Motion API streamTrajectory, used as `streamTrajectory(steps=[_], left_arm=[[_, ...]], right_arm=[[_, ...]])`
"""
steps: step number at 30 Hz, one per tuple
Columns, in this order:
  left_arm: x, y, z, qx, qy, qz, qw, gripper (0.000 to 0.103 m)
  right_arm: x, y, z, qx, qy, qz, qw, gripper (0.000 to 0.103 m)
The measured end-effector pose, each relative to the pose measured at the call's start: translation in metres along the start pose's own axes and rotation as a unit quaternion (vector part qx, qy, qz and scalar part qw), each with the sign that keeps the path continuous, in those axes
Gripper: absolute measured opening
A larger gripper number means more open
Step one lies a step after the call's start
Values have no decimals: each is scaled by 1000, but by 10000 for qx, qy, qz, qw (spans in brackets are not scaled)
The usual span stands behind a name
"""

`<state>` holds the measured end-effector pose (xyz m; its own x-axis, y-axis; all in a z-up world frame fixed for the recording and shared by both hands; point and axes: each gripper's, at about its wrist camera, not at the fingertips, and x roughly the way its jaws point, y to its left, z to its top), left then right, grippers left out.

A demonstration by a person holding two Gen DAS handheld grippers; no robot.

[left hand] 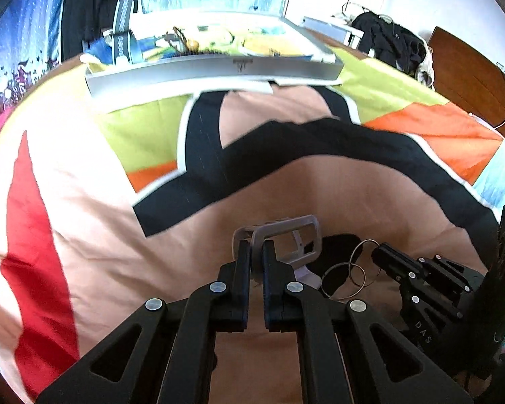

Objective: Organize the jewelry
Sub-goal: 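Carry the grey buckle and silver rings over the white tray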

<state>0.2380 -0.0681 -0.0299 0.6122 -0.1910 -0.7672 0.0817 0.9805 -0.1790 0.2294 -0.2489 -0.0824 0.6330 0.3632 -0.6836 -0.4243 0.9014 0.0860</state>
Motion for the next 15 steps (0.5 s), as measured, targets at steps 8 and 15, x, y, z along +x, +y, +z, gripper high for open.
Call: streamTrajectory(steps=[8, 15], left_arm=[[-37, -2, 15, 129, -509, -85, 9986, 1], [-67, 3, 26, 173, -796, -178, 9965, 1]], right_arm=[[-24, 10, 20, -171, -606, -96, 9980, 3], [-54, 14, 32, -201, -1012, -230, 9944, 3]])
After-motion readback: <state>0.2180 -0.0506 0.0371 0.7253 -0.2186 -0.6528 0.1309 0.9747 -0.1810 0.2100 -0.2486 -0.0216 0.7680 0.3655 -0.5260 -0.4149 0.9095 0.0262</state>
